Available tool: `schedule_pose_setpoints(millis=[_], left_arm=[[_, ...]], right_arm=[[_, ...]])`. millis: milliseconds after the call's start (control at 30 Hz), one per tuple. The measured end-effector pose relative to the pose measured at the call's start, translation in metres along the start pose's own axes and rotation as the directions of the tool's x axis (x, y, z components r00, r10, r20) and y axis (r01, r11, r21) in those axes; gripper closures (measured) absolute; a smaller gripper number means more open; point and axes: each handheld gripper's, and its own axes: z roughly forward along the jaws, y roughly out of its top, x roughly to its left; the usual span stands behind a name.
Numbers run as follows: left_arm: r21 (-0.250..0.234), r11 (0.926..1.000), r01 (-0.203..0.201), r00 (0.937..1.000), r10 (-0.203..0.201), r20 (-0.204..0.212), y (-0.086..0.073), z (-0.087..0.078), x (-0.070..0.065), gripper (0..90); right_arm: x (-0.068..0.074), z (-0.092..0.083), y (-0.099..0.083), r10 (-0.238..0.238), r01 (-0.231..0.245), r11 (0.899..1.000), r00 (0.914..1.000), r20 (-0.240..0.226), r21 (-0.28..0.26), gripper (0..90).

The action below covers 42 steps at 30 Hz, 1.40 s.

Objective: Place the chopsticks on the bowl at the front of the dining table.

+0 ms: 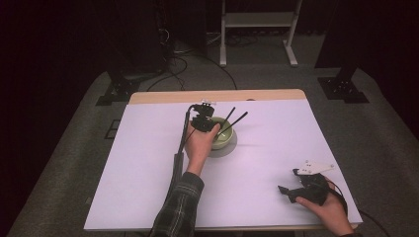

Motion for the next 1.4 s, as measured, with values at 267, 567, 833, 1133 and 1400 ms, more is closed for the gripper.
schedule_pose_setpoints(millis=[267, 567, 833, 1133, 1400], left_arm=[[0.002, 1.0, 0.005, 1.0, -0.005, 0.004, -0.001, 0.001, 0.0, 86.3], [0.003, 0.9998, 0.02, 0.9998, -0.02, 0.001, -0.002, 0.005, 0.001, 86.2], [-0.015, 0.9997, 0.021, 0.9997, -0.021, 0.014, -0.001, 0.001, 0.003, 74.8], [-0.022, 0.9997, 0.01, 0.9999, -0.01, 0.01, -0.004, -0.013, 0.01, 58.1], [-0.024, 0.9979, -0.06, 0.998, 0.06, -0.021, -0.004, -0.03, 0.013, 43.1]], right_arm=[[0.0, 0.0, 0.0, 0.0, 0.0, 1.0, 1.0, 0.0, 0.0, 12.1], [0.0, 0.0, 0.0, 0.0, 0.0, 1.0, 1.0, 0.0, -0.001, 12.1], [0.0, 0.0, 0.0, 0.0, 0.0, 1.0, 1.0, 0.0, 0.0, 12.1], [0.0, 0.0, 0.0, 0.0, 0.0, 1.0, 1.0, 0.001, -0.001, 12.1], [0.0, 0.0, 0.0, 0.0, 0.0, 1.0, 1.0, 0.001, 0.0, 12.1]])
